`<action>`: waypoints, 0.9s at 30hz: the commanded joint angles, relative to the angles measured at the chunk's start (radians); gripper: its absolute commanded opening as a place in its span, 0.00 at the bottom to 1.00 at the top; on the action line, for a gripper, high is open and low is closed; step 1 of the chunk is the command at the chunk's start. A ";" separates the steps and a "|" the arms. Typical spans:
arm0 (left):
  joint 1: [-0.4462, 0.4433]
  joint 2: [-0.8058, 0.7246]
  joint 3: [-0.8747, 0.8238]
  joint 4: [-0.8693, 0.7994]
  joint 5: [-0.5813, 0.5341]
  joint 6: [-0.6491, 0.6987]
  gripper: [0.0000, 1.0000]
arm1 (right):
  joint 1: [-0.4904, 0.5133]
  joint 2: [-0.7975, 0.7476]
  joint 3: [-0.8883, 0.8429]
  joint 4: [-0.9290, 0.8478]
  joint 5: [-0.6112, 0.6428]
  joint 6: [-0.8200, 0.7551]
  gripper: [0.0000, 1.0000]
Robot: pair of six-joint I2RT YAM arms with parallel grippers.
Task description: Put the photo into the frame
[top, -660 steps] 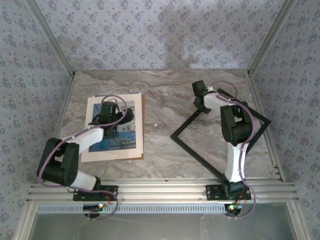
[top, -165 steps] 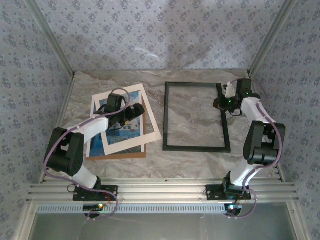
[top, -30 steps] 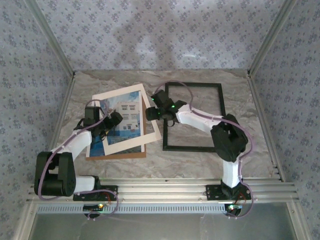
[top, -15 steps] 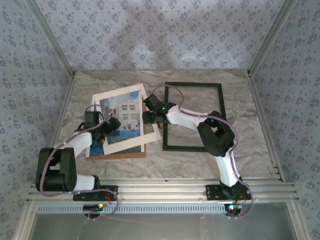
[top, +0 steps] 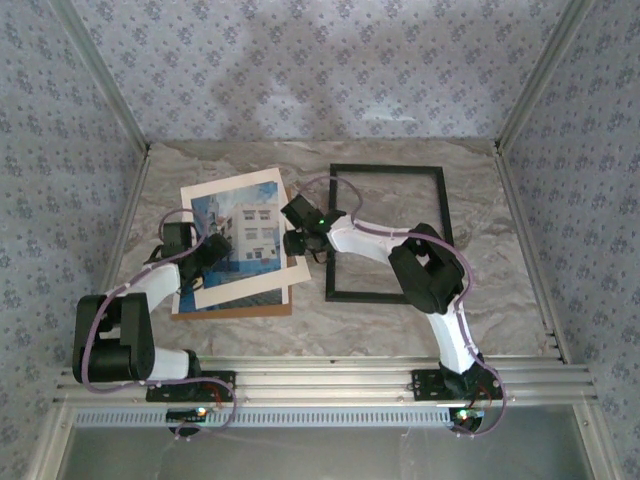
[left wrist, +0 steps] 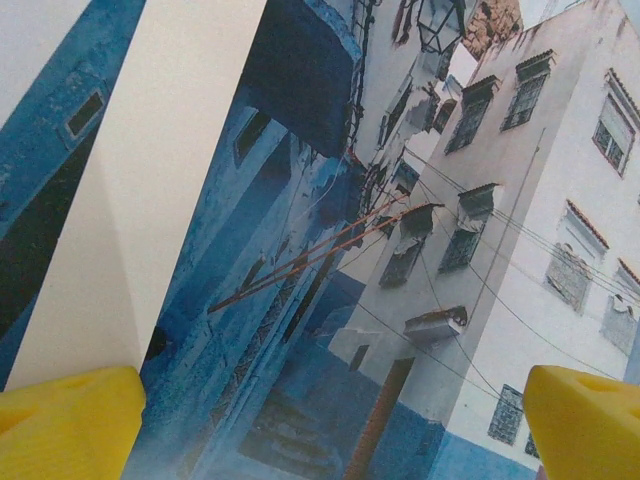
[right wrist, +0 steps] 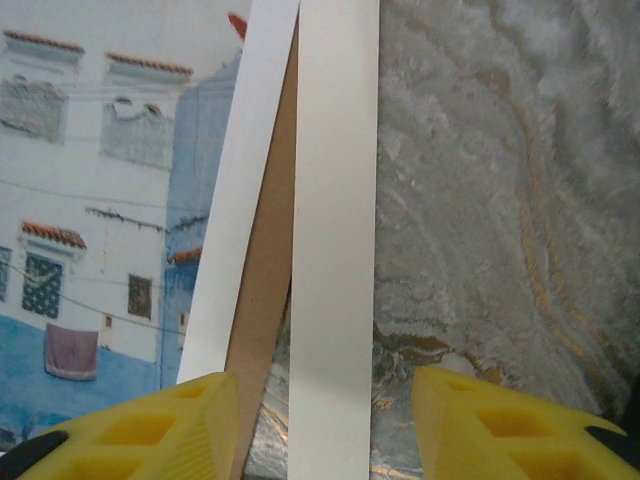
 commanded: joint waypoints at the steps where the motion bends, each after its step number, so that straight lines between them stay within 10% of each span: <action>1: 0.007 0.020 -0.015 -0.069 -0.020 0.009 0.98 | 0.008 -0.017 -0.052 -0.002 -0.035 0.023 0.45; 27: -0.010 0.035 -0.010 -0.054 0.019 0.012 0.99 | -0.042 -0.118 -0.213 0.293 -0.371 0.104 0.43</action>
